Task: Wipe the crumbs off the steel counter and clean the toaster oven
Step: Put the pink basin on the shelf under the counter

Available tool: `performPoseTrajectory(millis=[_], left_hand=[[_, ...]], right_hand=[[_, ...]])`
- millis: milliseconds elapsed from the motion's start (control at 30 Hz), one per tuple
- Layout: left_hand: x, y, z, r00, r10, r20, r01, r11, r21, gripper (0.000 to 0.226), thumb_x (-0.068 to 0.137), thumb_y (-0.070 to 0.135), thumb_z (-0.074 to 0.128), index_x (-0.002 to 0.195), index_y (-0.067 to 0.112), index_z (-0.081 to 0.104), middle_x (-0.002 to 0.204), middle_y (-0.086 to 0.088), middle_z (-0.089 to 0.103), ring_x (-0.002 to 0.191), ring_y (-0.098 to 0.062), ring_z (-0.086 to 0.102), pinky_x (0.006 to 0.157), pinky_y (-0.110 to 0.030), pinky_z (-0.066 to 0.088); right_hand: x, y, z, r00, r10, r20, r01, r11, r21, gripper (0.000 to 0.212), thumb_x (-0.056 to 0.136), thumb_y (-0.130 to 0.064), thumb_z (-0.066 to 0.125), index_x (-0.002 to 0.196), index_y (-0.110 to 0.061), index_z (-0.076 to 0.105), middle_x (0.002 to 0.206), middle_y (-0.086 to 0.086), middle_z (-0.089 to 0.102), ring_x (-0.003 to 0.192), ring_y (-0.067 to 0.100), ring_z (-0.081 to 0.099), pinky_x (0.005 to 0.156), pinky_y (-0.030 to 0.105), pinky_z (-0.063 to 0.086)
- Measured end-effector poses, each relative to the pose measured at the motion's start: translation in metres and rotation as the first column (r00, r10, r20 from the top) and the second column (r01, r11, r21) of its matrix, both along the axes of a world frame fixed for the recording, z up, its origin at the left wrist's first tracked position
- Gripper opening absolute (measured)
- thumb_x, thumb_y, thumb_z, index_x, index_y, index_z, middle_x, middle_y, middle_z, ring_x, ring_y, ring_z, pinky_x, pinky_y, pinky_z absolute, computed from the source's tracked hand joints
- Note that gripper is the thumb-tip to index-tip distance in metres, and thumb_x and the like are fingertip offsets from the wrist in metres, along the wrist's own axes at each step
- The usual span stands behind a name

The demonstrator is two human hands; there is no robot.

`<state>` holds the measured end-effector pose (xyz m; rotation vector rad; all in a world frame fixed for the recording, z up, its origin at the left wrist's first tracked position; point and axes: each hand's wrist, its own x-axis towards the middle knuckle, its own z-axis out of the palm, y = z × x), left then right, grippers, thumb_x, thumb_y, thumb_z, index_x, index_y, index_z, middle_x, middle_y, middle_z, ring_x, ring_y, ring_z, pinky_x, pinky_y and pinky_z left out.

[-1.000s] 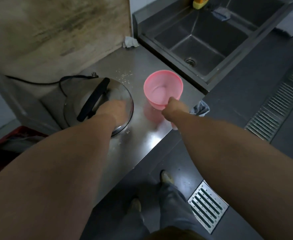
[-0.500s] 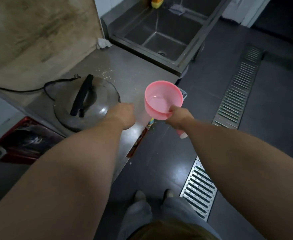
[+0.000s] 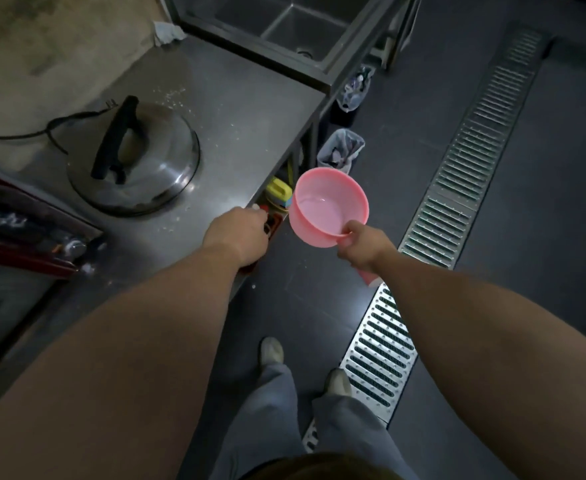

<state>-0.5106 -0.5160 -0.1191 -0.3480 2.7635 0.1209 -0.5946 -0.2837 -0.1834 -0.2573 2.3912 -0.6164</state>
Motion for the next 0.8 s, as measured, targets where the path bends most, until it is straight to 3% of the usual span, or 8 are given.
performPoseTrajectory(millis=[133, 200, 400, 567, 800], left_hand=[[0.019, 0.05, -0.028, 0.997, -0.013, 0.079, 0.009, 0.999, 0.046, 0.028, 0.092, 0.024, 0.044, 0.116, 0.019, 0.058, 0.121, -0.007, 0.059, 0.108, -0.029, 0.056, 0.086, -0.043, 0.051], [0.033, 0.068, -0.046, 0.991, -0.027, 0.128, 0.019, 0.998, 0.066, 0.033, 0.092, 0.025, 0.045, 0.122, 0.02, 0.056, 0.124, -0.008, 0.058, 0.111, -0.028, 0.056, 0.088, -0.044, 0.051], [0.07, 0.081, -0.101, 0.971, -0.003, 0.239, -0.023, 0.994, 0.104, 0.041, 0.096, 0.024, 0.046, 0.137, 0.017, 0.046, 0.135, -0.007, 0.05, 0.124, -0.026, 0.047, 0.101, -0.041, 0.044], [0.1, 0.051, -0.163, 0.976, 0.015, 0.219, -0.031, 0.997, 0.071, 0.049, 0.093, 0.027, 0.046, 0.141, 0.017, 0.043, 0.142, -0.006, 0.047, 0.13, -0.025, 0.043, 0.107, -0.041, 0.04], [0.178, -0.04, -0.267, 0.968, 0.096, 0.232, -0.095, 0.995, -0.014, 0.049, 0.089, 0.032, 0.048, 0.135, 0.016, 0.046, 0.138, -0.005, 0.048, 0.129, -0.024, 0.04, 0.109, -0.038, 0.031]], right_hand=[[0.016, 0.047, -0.025, 1.0, 0.015, 0.008, -0.016, 0.999, 0.05, 0.034, 0.076, -0.03, 0.064, 0.109, -0.029, 0.054, 0.095, 0.01, 0.064, 0.077, 0.028, 0.062, 0.07, 0.033, 0.053], [0.025, 0.063, -0.037, 0.999, 0.035, 0.018, -0.036, 0.995, 0.088, 0.033, 0.077, -0.03, 0.065, 0.108, -0.028, 0.053, 0.095, 0.01, 0.063, 0.078, 0.029, 0.058, 0.067, 0.029, 0.045], [0.053, 0.076, -0.089, 0.994, 0.084, 0.069, -0.094, 0.984, 0.148, 0.027, 0.079, -0.031, 0.06, 0.104, -0.03, 0.049, 0.088, 0.009, 0.061, 0.075, 0.027, 0.059, 0.071, 0.033, 0.053], [0.072, 0.042, -0.15, 0.986, 0.149, 0.081, -0.163, 0.965, 0.206, 0.027, 0.081, -0.033, 0.06, 0.105, -0.028, 0.048, 0.087, 0.009, 0.061, 0.077, 0.029, 0.056, 0.067, 0.029, 0.042], [0.108, -0.071, -0.25, 0.953, 0.271, 0.139, -0.292, 0.941, 0.17, 0.031, 0.08, -0.032, 0.059, 0.108, -0.031, 0.047, 0.088, 0.007, 0.057, 0.078, 0.03, 0.055, 0.066, 0.029, 0.041]])
